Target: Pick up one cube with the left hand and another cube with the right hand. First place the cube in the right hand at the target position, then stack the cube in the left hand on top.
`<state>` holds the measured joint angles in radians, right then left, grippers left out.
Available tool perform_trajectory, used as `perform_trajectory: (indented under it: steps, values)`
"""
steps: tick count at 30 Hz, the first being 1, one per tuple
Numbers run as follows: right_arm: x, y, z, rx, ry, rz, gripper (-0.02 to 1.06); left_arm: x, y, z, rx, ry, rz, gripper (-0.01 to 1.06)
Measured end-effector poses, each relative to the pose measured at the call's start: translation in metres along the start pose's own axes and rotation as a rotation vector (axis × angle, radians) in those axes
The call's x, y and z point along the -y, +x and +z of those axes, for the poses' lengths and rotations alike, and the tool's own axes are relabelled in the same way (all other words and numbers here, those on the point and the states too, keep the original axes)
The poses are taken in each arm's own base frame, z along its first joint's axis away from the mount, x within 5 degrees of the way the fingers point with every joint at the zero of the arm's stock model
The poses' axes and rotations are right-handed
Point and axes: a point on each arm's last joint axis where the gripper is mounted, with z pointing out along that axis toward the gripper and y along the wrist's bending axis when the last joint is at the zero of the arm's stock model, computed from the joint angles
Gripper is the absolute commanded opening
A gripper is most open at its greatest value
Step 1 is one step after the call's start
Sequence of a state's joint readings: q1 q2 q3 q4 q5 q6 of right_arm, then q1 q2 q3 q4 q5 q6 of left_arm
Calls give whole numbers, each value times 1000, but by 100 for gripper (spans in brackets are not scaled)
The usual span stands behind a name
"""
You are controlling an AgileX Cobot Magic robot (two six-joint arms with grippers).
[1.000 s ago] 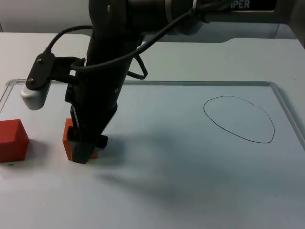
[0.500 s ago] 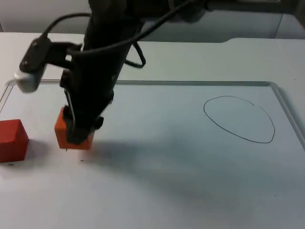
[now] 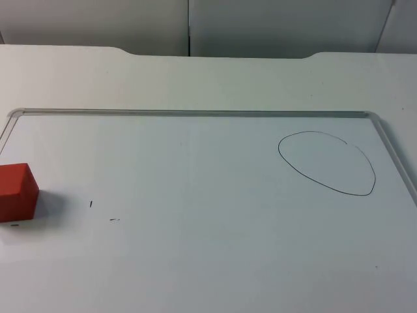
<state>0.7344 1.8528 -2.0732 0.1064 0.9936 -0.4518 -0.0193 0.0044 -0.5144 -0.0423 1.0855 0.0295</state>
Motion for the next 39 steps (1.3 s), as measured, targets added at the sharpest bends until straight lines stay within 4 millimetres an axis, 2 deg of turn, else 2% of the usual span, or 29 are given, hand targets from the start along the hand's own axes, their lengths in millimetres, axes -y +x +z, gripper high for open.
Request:
perform_trajectory:
  steps: [1,3,6,7,12,13,17,18,23,24,28,33,37,39]
  values:
    - [0,0,0,0,0,0,0,0,0,0,0,0,0,105]
    - [4,-1,-35,34,64,43,0,0,0,0,0,0,0,105]
    - [-3,7,-82,92,93,73,0,0,0,0,0,0,0,105]
    - [-3,7,-82,92,93,73,0,0,0,0,0,0,0,105]
    - [-22,41,-138,174,138,93,0,0,0,0,0,0,0,105]
    - [-22,41,-138,174,138,93,0,0,0,0,0,0,0,105]
    - [-33,63,-176,187,152,151,0,0,0,0,0,0,0,105]
    - [-33,63,-176,187,152,151,0,0,0,0,0,0,0,105]
    - [-49,91,-205,194,139,177,0,0,0,0,0,0,0,105]
    - [-49,91,-205,194,139,177,0,0,0,0,0,0,0,105]
    - [-65,123,-228,212,137,185,0,0,0,0,0,0,0,105]
    - [-75,142,-231,203,124,194,0,0,0,0,0,0,0,105]
    - [-83,162,-224,174,109,203,0,0,0,0,0,0,0,105]
    - [-84,165,-220,171,109,204,0,0,0,0,0,0,0,105]
